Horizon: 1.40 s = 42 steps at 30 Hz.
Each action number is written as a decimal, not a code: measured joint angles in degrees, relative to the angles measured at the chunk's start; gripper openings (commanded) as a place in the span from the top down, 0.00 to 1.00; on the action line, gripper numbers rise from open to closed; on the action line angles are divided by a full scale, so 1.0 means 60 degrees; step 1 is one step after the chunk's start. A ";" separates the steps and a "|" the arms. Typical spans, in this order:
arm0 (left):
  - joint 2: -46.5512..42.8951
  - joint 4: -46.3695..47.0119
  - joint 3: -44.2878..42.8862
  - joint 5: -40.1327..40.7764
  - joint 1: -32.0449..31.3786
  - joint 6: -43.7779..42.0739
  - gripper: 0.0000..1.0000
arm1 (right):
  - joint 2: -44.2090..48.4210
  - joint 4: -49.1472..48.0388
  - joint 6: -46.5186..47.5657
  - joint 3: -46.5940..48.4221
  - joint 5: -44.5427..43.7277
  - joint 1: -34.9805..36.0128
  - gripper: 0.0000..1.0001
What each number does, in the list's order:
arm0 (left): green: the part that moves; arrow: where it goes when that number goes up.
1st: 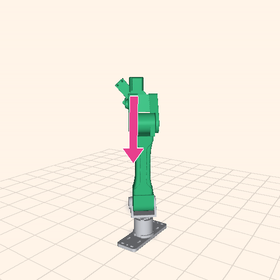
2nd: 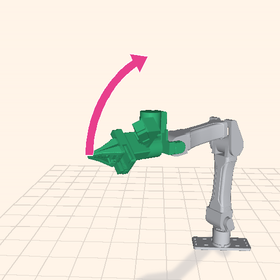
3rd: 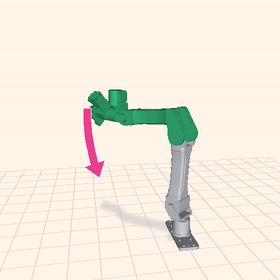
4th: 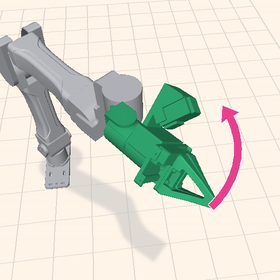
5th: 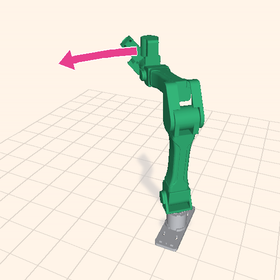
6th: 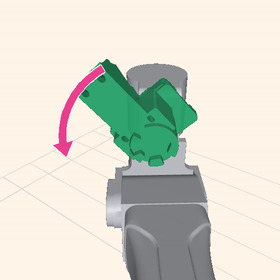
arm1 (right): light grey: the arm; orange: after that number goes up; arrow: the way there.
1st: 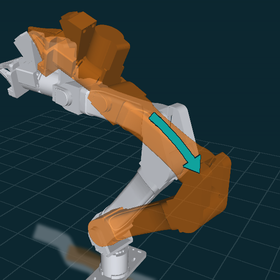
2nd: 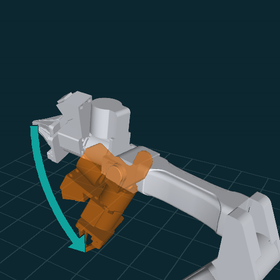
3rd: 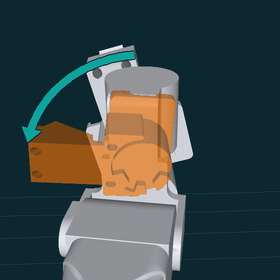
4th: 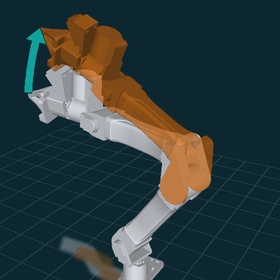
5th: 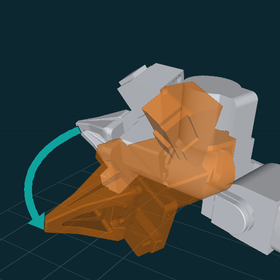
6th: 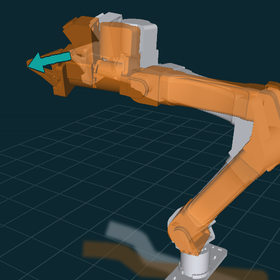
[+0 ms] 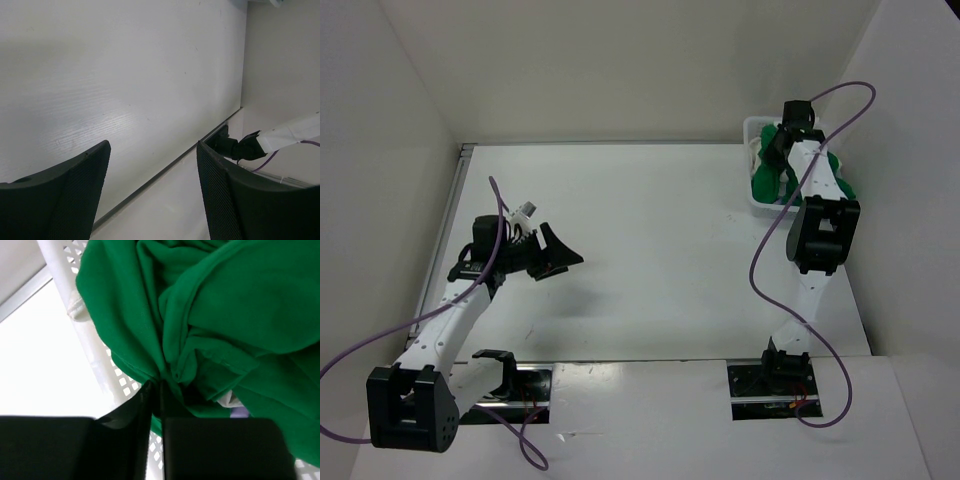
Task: Fold and stack the t-shirts
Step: Grab crumpled tshirt from bin with the right arm, then move the tshirt to the center of the board
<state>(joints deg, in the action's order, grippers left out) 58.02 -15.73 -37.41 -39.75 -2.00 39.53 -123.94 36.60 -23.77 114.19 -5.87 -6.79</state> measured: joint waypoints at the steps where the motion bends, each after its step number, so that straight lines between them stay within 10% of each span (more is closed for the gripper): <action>1: 0.0004 0.0000 0.0015 0.0007 0.0000 0.0007 0.23 | 0.0000 -0.0004 -0.0044 -0.0015 -0.0025 0.0000 0.93; 17: 0.0193 0.0058 -0.0233 0.0004 0.0000 0.0233 0.23 | 0.3763 0.0124 -0.0911 0.0470 0.0805 0.0000 1.00; 23: 0.0568 0.0299 -0.0918 0.0058 0.0000 0.0510 0.23 | 0.5268 -0.0397 -0.2197 0.2645 0.3421 0.0790 1.00; 32: 0.0812 0.0597 -0.1537 0.0561 0.0652 0.0994 0.23 | 0.3311 -0.2728 -0.4962 0.6918 0.7930 0.2280 1.00; 38: 0.0816 0.0525 -0.1537 0.0943 0.1304 0.1213 0.23 | 0.5319 -0.3639 -0.4375 0.0182 0.8408 0.2164 0.98; 42: 0.0816 0.0339 -0.1537 0.1290 0.1523 0.1209 0.23 | 0.6135 -0.3960 -0.3672 -0.5366 0.8072 0.1464 0.70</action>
<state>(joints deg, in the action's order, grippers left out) 62.92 -13.69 -46.63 -32.01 7.14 46.78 -87.13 12.84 -45.80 82.00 42.57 2.00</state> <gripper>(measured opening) 0.769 0.178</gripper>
